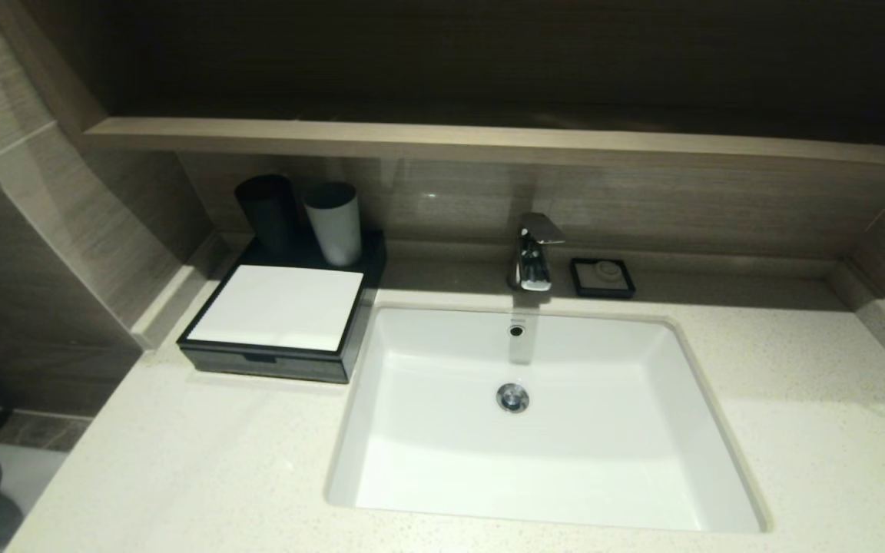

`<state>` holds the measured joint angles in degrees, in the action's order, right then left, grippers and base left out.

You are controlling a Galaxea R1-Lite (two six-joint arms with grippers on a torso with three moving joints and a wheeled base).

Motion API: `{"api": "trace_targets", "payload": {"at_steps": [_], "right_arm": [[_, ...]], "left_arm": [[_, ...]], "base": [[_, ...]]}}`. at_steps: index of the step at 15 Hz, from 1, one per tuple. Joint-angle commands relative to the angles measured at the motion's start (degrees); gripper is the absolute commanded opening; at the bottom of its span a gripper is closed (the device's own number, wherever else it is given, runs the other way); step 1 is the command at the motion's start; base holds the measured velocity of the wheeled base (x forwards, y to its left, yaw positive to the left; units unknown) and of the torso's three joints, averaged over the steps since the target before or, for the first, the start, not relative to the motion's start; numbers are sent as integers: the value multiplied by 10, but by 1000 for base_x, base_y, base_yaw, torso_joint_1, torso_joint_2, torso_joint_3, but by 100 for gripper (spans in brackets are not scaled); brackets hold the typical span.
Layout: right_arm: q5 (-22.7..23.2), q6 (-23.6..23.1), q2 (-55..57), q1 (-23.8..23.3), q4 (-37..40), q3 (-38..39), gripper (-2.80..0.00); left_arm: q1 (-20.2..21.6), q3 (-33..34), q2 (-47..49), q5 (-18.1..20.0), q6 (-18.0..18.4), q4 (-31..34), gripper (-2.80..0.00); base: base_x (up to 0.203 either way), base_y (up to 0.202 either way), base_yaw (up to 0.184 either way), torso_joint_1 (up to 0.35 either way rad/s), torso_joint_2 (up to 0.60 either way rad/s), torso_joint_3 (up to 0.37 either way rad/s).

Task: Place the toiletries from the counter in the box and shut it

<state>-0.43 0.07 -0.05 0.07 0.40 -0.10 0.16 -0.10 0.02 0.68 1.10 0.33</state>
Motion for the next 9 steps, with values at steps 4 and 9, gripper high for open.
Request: {"api": "trace_targets", "payload": {"at_steps": [4, 9], "right_arm": [[0, -2, 0, 1, 0, 0, -280], [0, 0, 0, 0, 0, 0, -280]], "left_arm": [[0, 0, 0, 0, 0, 0, -280], [0, 0, 0, 0, 0, 0, -280]], "base": [[0, 0, 0, 0, 0, 0], [0, 0, 0, 0, 0, 0]]}}
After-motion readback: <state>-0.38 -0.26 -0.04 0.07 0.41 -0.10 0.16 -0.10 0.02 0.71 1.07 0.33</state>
